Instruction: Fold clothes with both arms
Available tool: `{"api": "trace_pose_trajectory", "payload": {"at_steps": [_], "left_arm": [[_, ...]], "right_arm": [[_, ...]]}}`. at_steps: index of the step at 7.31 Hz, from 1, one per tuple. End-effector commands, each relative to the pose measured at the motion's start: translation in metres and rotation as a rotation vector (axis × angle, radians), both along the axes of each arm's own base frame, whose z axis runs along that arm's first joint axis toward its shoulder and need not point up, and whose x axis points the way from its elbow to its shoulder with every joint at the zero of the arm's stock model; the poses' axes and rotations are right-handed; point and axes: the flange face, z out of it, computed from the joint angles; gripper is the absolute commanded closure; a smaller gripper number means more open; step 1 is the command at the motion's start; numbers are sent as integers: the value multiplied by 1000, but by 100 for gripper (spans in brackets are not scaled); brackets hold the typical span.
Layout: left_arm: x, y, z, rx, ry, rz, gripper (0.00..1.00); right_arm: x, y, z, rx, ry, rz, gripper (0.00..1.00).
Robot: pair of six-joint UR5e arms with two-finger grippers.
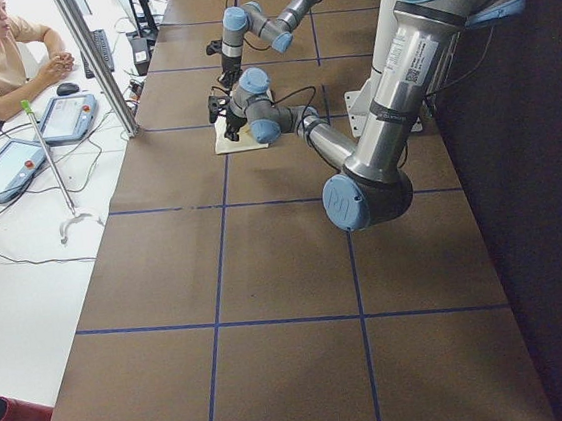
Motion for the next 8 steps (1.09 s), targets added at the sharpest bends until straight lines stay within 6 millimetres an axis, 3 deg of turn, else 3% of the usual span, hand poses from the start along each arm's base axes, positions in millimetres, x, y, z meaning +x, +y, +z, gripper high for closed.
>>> {"api": "trace_pose_trajectory", "payload": {"at_steps": [1,4,5,7,8], "left_arm": [[51,32,27,27,48,82,100],[64,41,17,70,162,183,100],[77,59,18,80,191,218,100],[73,81,16,67,264,363,100],[65,94,37,59,296,425,100]], "right_arm": [[0,0,-1,-1,-3,-9,100],[0,0,-3,0,-7,-9,100],[1,0,-3,0,-7,-7,100],[1,0,-3,0,-7,-7,100],[1,0,-3,-1,-8,-6,100]]}}
